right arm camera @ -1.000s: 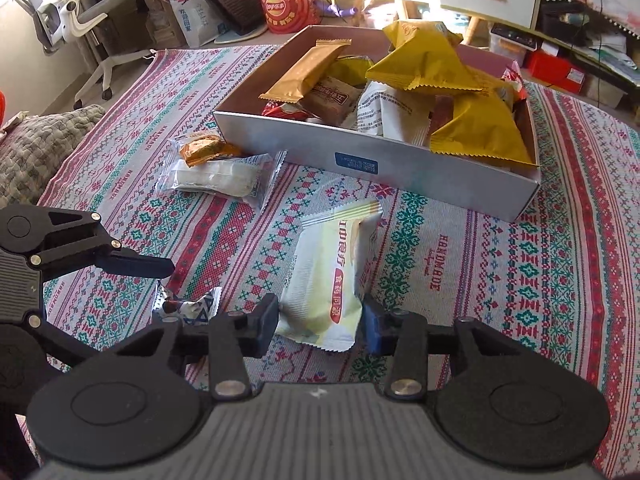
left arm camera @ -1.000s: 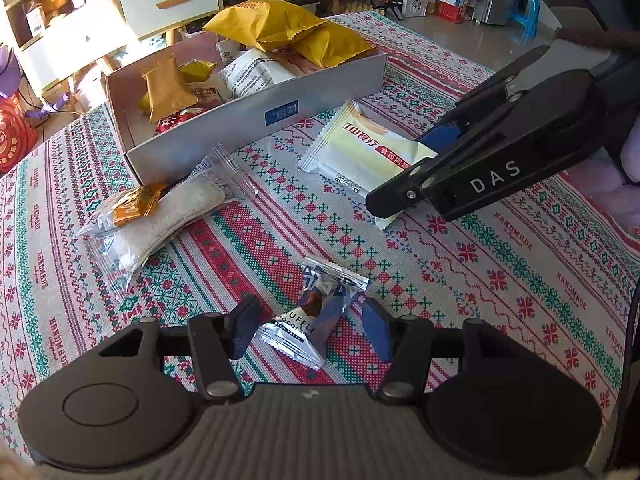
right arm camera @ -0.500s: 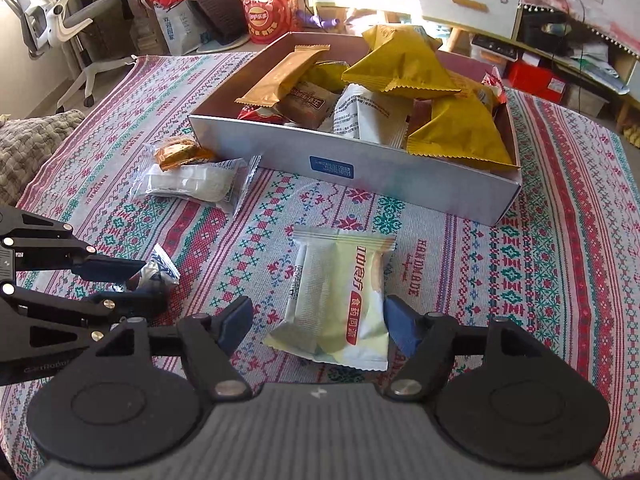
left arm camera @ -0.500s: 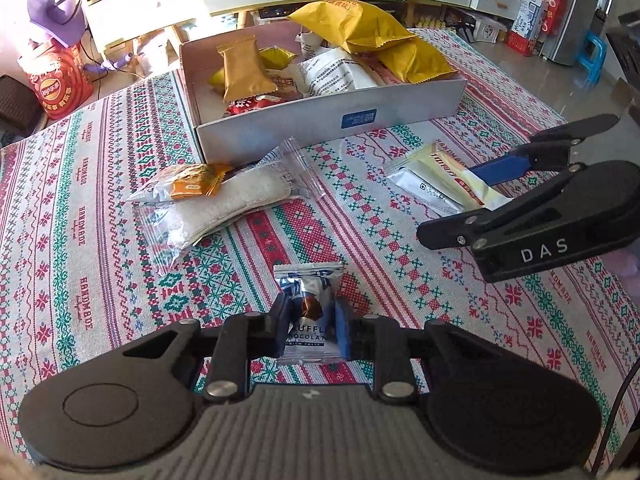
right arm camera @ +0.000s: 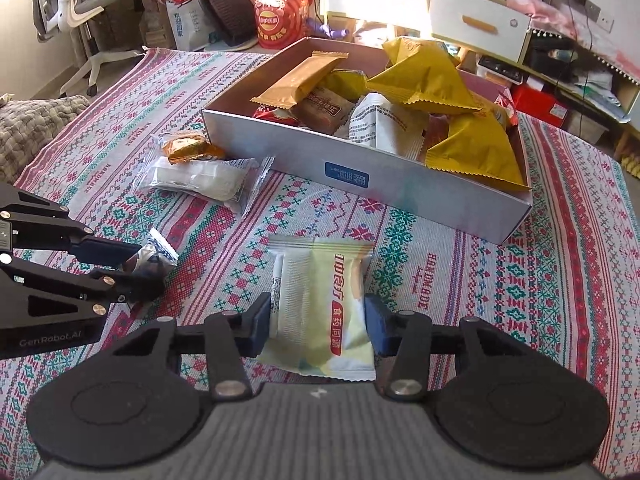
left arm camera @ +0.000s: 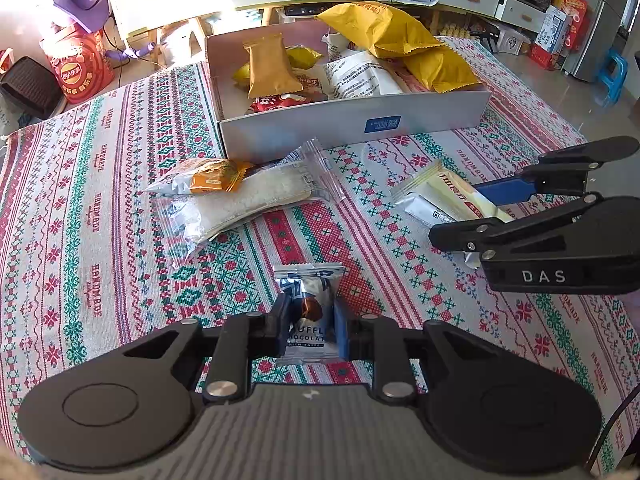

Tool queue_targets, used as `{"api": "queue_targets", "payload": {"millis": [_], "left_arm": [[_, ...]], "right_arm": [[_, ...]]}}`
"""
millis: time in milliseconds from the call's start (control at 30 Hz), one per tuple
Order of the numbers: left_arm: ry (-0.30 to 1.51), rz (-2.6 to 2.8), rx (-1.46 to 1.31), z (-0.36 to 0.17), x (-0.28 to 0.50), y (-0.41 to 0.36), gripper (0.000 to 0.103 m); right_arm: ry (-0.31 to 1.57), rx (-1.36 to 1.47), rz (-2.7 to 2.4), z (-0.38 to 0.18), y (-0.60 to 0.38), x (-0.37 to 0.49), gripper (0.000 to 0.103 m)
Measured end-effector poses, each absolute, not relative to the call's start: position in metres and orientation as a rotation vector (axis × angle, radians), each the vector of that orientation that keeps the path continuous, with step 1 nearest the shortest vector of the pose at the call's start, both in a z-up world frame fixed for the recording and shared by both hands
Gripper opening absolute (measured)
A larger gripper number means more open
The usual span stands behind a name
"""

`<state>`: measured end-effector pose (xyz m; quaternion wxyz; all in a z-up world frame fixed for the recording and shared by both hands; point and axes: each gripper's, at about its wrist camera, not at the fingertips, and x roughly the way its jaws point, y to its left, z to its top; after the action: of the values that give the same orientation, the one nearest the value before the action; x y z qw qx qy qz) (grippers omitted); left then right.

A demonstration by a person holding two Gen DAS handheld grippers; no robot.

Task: Organize snacks
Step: 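Lift and carry both held packets over the pink box with both tools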

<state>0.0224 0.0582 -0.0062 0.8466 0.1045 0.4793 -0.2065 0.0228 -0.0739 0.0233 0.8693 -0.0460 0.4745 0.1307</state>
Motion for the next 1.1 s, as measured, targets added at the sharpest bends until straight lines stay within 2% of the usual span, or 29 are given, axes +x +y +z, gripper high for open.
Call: {"api": "queue_targets", "payload": {"millis": [667, 1100], "left_arm": [[0.977, -0.438, 0.075, 0.025, 0.033, 0.069, 0.027], [0.882, -0.402, -0.032, 0.066, 0.078, 0.060, 0.027]], "right_arm": [[0.963, 0.079, 0.286, 0.059, -0.091, 0.027, 0.042], [0.857, 0.176, 0.211, 0.095, -0.122, 0.055, 0.042]]}}
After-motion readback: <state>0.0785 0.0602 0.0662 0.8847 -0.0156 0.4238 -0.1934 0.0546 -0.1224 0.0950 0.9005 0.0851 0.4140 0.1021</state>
